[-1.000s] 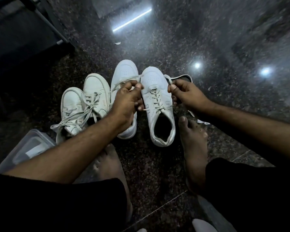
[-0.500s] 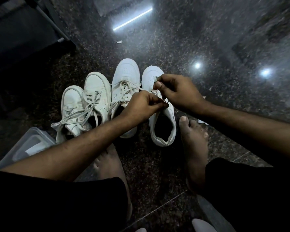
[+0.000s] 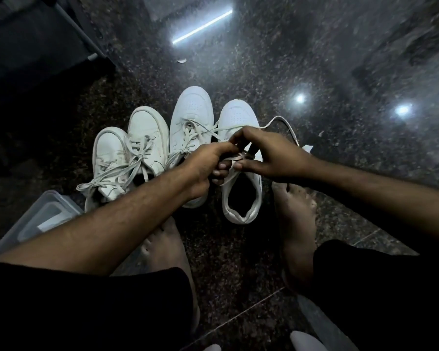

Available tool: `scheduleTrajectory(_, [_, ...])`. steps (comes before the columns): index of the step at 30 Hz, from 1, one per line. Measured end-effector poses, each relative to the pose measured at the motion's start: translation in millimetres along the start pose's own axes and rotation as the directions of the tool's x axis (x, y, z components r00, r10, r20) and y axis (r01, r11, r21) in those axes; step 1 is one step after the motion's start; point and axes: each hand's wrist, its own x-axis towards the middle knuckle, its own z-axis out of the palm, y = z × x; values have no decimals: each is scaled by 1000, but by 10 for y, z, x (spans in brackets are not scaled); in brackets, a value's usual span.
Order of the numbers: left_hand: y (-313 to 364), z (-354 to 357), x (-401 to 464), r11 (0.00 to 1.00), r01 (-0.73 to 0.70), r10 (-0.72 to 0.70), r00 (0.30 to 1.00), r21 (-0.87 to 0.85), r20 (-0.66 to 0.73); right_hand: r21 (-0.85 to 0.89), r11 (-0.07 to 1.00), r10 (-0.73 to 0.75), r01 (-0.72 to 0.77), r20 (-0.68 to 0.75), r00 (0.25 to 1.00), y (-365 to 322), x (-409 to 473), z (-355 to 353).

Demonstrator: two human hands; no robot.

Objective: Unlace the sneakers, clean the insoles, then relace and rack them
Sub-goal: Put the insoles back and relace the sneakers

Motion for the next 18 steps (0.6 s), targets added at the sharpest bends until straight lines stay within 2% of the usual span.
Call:
scheduleTrajectory(3, [19, 7, -5, 999, -37, 35, 998, -33, -44, -194, 980, -48, 33, -77, 996, 24, -11, 9])
scheduleTrajectory(5, [28, 1, -11, 982, -179, 185, 972, 54, -144, -305, 952, -50, 16, -106, 993, 31, -19, -2])
scheduleTrajectory(7, [13, -26, -8, 866, -386, 464, 857, 318, -224, -396, 916, -3, -58, -152, 988, 31, -19, -34])
scheduleTrajectory(9, [13, -66, -17, 642, -510, 698, 698, 572, -161, -402, 908, 49, -120, -182, 982, 41, -21, -54])
scheduleTrajectory(11, [22, -87, -29, 425, -582, 801, 599, 694, 12, -282, 942, 140, -184, -170, 976, 55, -22, -60])
scheduleTrajectory(13, [-5, -105, -13, 273, -620, 813, 557, 736, 168, -98, 961, 244, -258, -135, 960, 59, -18, -73])
scheduleTrajectory(15, [-56, -121, 24, 218, -620, 814, 542, 754, 210, 116, 949, 302, -294, -62, 951, 57, -24, -100])
scheduleTrajectory(18, [-72, -129, 31, 223, -604, 826, 534, 765, 180, 380, 875, 292, -301, 81, 953, 78, -43, -135])
